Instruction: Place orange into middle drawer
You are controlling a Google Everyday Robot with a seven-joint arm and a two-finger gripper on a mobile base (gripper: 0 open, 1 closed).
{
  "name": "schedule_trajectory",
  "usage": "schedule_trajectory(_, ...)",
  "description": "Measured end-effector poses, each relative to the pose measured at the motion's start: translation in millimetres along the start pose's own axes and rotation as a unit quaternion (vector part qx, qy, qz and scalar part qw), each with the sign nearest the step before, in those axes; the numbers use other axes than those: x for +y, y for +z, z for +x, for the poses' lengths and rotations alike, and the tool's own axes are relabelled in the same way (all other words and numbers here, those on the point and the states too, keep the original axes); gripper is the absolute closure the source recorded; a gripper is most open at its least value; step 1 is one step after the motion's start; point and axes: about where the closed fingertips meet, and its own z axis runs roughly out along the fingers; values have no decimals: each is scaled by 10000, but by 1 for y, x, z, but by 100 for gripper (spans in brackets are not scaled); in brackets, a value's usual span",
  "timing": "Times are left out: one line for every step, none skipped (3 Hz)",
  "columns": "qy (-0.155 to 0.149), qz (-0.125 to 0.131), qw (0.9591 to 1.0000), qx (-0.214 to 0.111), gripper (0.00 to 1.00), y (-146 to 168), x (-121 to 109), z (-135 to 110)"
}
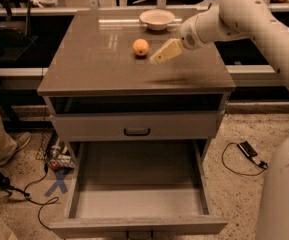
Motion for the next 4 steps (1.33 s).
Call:
schedule_trajectory(177, -13, 9998, -67, 0, 41, 0, -3)
schedule_trajectory(285, -60, 9994, -203, 0, 68, 3, -10)
schedule_trajectory(331, -100, 9988, -342, 0, 82, 5, -18)
schedule_trajectory(380, -107, 9982, -447, 18, 89, 7, -21)
